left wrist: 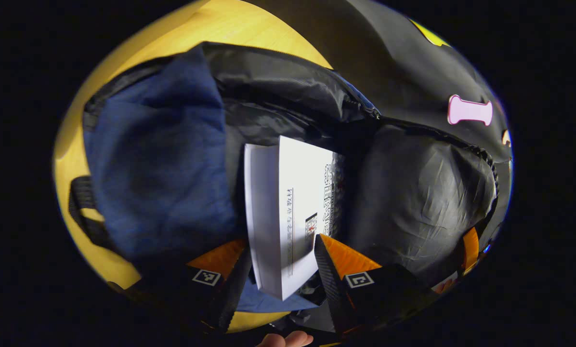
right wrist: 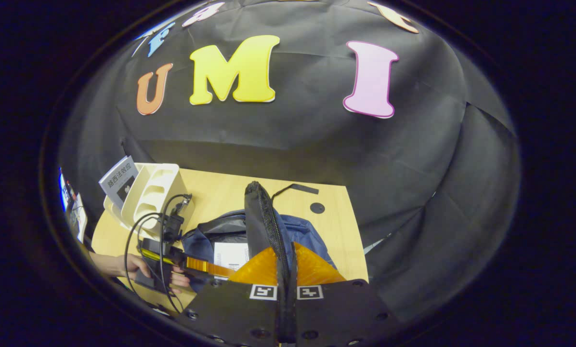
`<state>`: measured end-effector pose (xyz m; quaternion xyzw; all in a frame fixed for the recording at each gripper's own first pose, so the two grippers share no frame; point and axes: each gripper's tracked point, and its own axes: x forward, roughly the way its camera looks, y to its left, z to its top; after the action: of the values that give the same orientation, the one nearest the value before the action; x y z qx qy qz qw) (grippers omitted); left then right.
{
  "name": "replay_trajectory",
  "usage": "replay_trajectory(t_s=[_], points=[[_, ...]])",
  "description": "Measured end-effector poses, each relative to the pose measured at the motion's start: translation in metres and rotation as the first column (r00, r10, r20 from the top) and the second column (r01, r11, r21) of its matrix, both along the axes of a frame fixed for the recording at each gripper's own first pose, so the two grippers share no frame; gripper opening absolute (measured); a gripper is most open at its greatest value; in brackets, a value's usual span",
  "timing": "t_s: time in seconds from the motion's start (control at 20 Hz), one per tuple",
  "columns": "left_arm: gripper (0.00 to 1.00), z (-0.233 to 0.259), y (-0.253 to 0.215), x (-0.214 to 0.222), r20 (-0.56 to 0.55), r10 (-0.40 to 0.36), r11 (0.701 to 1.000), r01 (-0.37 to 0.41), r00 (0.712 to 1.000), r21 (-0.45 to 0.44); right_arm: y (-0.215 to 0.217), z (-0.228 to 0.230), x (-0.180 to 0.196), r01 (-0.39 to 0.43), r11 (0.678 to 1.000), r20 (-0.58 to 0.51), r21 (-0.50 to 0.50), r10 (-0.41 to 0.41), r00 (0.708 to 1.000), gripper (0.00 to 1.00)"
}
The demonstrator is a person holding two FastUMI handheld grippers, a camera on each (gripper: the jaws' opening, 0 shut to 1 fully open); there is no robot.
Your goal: Open the schoolbag, grab two books from the bookshelf and put them into the schoolbag.
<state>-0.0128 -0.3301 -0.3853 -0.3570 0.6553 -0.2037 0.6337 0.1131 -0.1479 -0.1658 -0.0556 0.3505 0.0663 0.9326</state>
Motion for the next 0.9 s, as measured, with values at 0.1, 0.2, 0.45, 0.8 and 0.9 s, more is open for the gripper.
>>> replay_trajectory(t_s=[0.1,0.2,0.45,0.8,0.9], points=[[0.78,0.016,0.023,-0.004,0.028,-0.036,0.994,0.033,0.999,0.101,0.002,-0.002,0.000,-0.002,1.000,0.006,-0.010,0.002,1.000,0.00],[0.78,0.036,0.042,-0.006,0.061,-0.077,0.983,0.066,0.995,0.173,0.007,-0.003,-0.001,-0.005,1.000,0.005,-0.012,0.005,1.000,0.00],[0.92,0.071,0.097,-0.008,0.133,-0.176,0.922,0.116,0.975,0.368,0.016,-0.003,-0.006,-0.003,1.000,0.014,-0.018,0.003,1.000,0.03],[1.00,0.129,0.181,-0.010,0.259,-0.265,0.839,0.089,0.929,0.537,0.027,-0.002,-0.014,0.012,1.000,0.032,-0.010,-0.012,0.999,0.00],[1.00,0.150,0.201,-0.011,0.290,-0.266,0.833,0.068,0.919,0.549,0.029,-0.002,-0.014,0.018,1.000,0.036,-0.010,-0.017,0.999,0.03]])
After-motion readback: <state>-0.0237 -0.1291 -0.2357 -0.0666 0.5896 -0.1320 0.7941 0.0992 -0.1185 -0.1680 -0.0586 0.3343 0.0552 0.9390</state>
